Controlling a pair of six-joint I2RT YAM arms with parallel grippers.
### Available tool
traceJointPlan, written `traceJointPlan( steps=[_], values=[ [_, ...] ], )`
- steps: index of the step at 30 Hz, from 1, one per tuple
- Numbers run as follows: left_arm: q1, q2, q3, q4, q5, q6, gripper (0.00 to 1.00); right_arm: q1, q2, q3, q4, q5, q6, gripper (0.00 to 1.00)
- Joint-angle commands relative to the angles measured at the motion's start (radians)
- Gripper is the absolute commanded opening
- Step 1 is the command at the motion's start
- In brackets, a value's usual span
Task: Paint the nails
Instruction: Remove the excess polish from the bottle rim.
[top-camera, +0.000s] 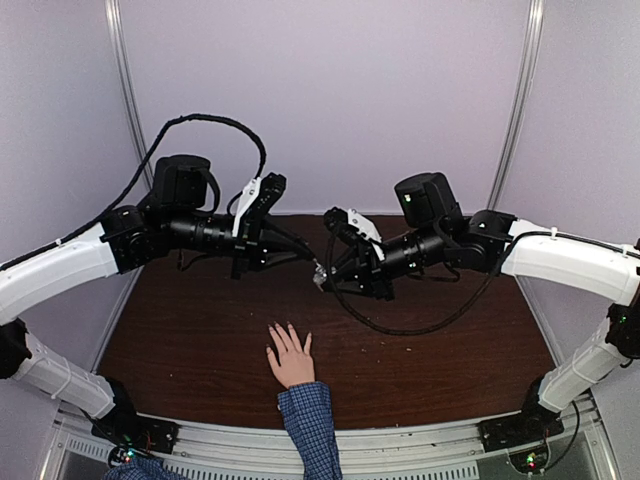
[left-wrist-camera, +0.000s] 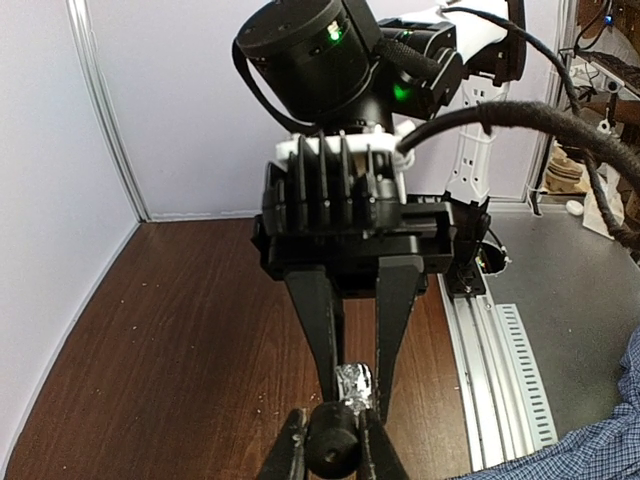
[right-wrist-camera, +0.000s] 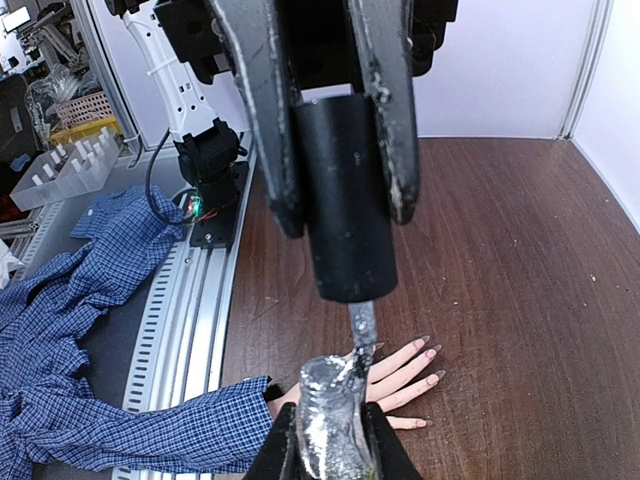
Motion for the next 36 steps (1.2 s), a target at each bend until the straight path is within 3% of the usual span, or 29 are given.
traceJointPlan(
  steps=[1,36],
  values=[
    [0.009,-0.034,-0.001,0.018,-0.006,0.006,0.0,0.004,-0.023,-0.008,0.022,0.017,0.007,0.0],
    [0.007,-0.016,0.004,-0.005,0.051,0.035,0.0,-0.015,-0.014,0.002,0.055,-0.046,0.042,0.0]
  ],
)
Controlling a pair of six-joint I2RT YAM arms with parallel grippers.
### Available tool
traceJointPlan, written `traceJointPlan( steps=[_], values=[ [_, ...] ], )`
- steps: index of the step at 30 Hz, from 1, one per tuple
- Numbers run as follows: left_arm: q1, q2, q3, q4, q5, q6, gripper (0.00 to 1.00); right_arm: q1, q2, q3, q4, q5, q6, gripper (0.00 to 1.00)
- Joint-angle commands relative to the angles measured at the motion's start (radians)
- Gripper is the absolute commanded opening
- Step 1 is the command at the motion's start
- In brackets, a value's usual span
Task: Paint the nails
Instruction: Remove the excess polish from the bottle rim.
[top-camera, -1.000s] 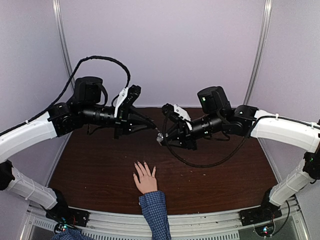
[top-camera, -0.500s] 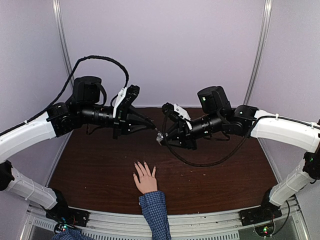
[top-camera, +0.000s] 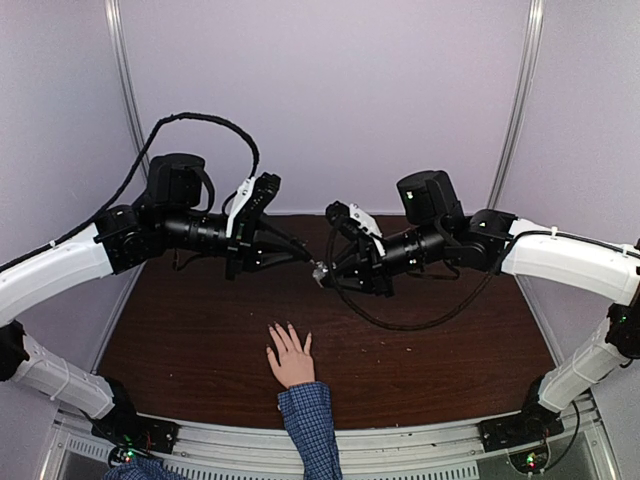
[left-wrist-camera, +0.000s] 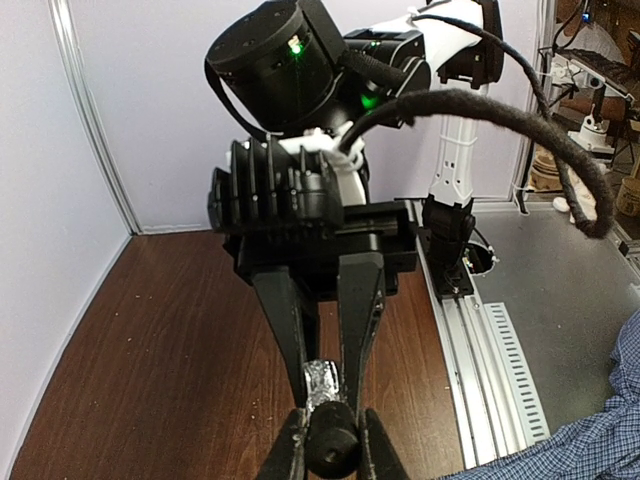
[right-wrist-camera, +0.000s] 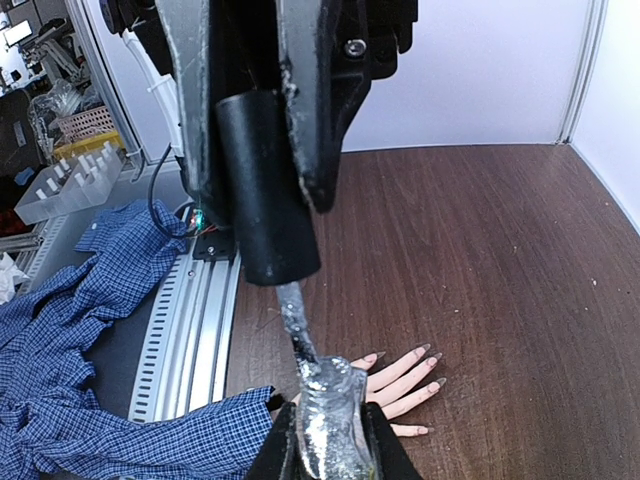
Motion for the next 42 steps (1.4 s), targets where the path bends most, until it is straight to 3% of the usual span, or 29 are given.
traceJointPlan(
  steps=[1,42],
  values=[
    [0.008,0.01,0.004,0.012,0.016,0.011,0.0,-0.004,-0.013,0.002,0.026,-0.03,0.005,0.0],
    [0.009,0.014,0.007,0.013,0.012,0.002,0.0,0.014,0.007,0.019,-0.025,-0.033,-0.035,0.0]
  ],
)
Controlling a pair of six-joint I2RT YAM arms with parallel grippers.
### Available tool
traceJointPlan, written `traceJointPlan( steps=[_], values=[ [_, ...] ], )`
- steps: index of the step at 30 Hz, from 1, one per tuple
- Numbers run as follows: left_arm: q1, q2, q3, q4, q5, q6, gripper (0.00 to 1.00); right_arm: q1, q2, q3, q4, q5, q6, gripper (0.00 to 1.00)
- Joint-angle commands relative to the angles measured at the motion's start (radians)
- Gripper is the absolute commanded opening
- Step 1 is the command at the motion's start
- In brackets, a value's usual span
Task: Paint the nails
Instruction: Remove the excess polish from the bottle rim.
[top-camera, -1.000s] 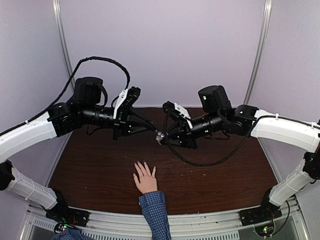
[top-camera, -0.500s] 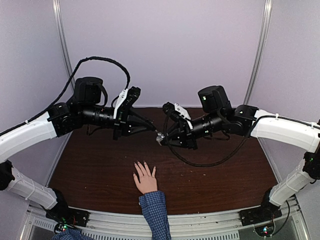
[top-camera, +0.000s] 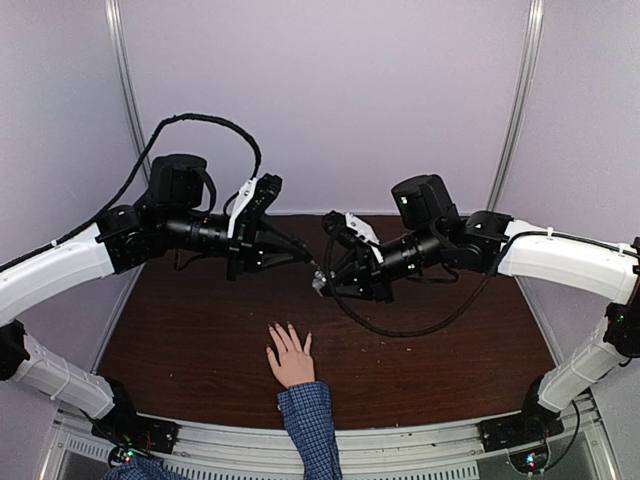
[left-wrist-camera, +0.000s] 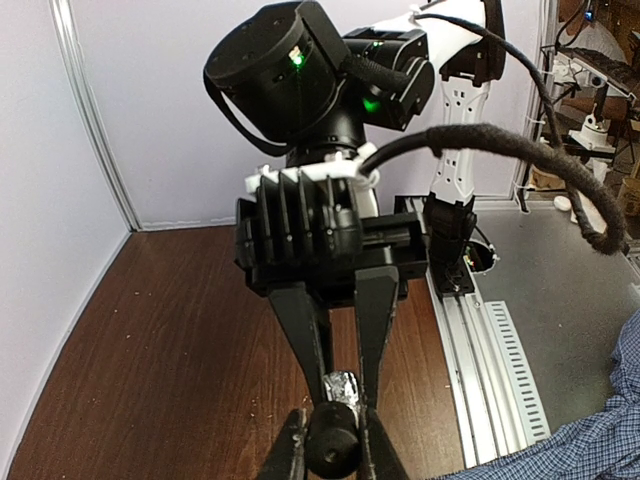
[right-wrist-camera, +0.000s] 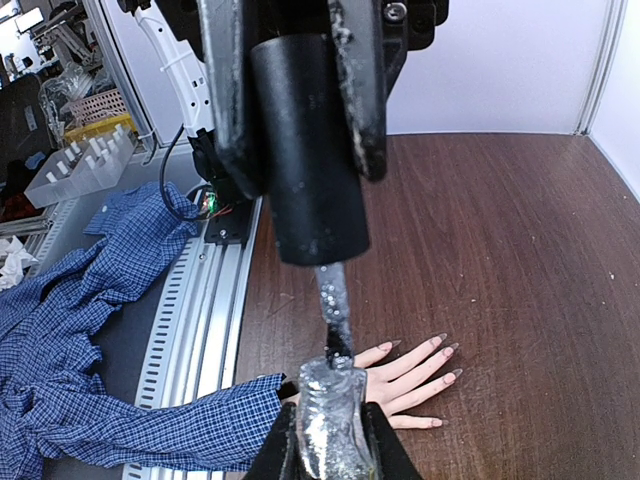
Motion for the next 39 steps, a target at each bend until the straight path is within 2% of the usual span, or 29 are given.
traceJointPlan(
  steps=[1,39],
  values=[
    [0.008,0.007,0.007,0.012,0.013,0.003,0.0,0.006,-0.01,0.019,0.011,-0.008,-0.003,0.0],
    [0.006,0.022,0.012,-0.015,0.037,0.016,0.0,-0.014,-0.019,0.003,0.048,-0.043,0.023,0.0]
  ],
)
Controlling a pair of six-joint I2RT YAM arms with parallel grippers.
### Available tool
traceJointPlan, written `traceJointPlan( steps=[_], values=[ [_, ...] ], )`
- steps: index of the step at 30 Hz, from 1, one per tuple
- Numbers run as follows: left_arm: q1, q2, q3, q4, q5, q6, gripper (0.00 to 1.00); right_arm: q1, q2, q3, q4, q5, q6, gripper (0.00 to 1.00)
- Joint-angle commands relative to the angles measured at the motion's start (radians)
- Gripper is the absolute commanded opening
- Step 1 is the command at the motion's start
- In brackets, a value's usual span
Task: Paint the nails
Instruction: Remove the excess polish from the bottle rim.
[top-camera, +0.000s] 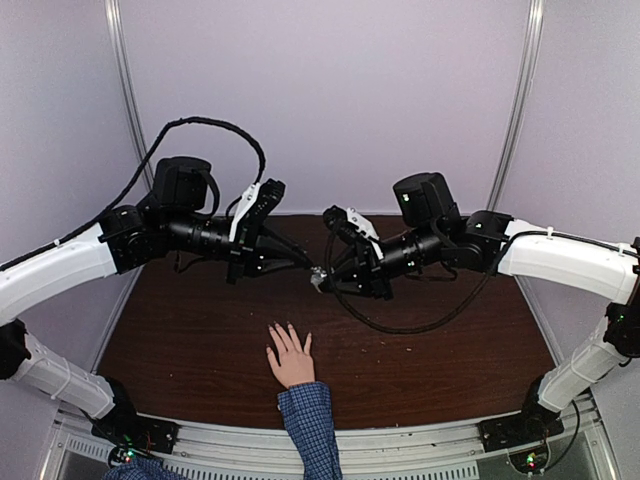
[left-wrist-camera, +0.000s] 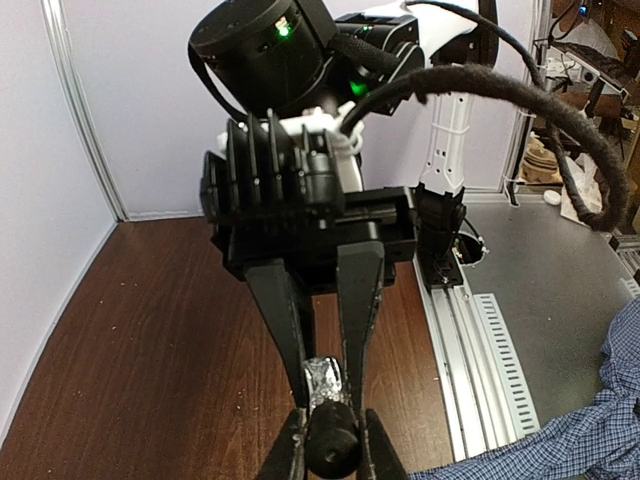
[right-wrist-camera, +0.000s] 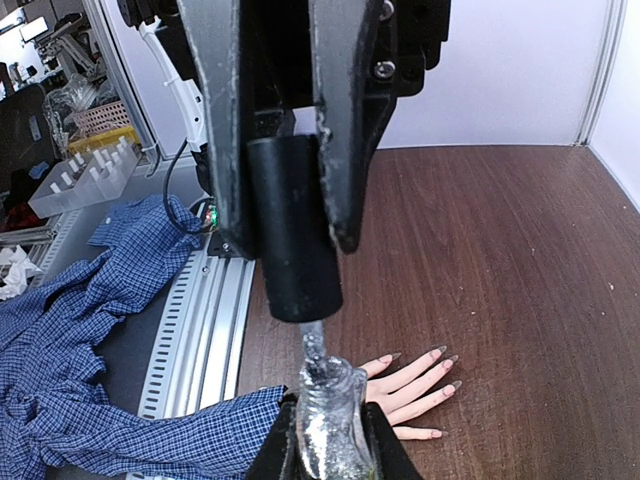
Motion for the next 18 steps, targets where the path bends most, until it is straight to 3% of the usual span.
traceJointPlan(
  steps=[1,18],
  values=[
    [0.006,0.01,0.012,0.014,0.012,0.013,0.0,-0.004,-0.018,0.004,0.01,-0.026,-0.002,0.0],
    [0.006,-0.022,0.02,-0.023,-0.024,0.04,0.0,-0.004,-0.024,-0.002,0.011,0.014,-0.001,0.0]
  ],
)
